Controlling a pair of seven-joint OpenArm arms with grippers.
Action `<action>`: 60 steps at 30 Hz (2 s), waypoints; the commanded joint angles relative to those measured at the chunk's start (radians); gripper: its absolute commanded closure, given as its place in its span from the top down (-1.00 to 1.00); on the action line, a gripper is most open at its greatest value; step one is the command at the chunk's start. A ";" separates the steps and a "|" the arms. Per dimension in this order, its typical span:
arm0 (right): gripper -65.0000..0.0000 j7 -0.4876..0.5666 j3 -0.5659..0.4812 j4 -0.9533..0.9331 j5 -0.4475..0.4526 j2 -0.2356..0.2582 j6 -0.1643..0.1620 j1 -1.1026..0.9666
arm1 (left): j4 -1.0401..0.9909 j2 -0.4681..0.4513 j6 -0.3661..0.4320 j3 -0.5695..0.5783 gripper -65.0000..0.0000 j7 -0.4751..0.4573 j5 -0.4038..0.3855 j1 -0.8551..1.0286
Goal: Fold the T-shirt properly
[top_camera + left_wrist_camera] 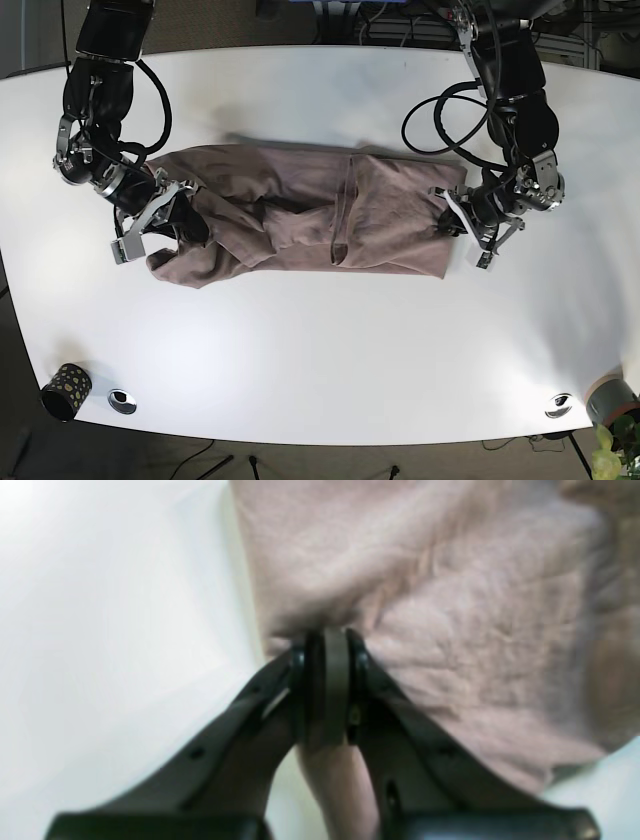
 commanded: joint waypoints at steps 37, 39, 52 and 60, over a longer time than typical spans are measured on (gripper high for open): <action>0.16 0.028 -0.291 -0.104 -0.116 -0.280 0.055 0.171 | -0.035 0.126 -0.001 0.161 -0.89 0.076 0.040 0.025; 0.35 0.028 -0.289 -0.099 -0.152 -0.295 0.055 0.171 | -0.035 0.127 -0.001 0.161 -0.89 0.076 0.040 0.025; 0.42 0.022 -0.251 0.028 -0.144 -0.188 0.066 0.098 | 0.186 0.098 -0.001 0.157 -0.89 0.080 -0.147 0.029; 0.04 0.022 -0.242 0.074 -0.144 -0.134 0.067 -0.011 | 0.321 -0.101 -0.001 0.157 -0.89 0.080 -0.176 0.072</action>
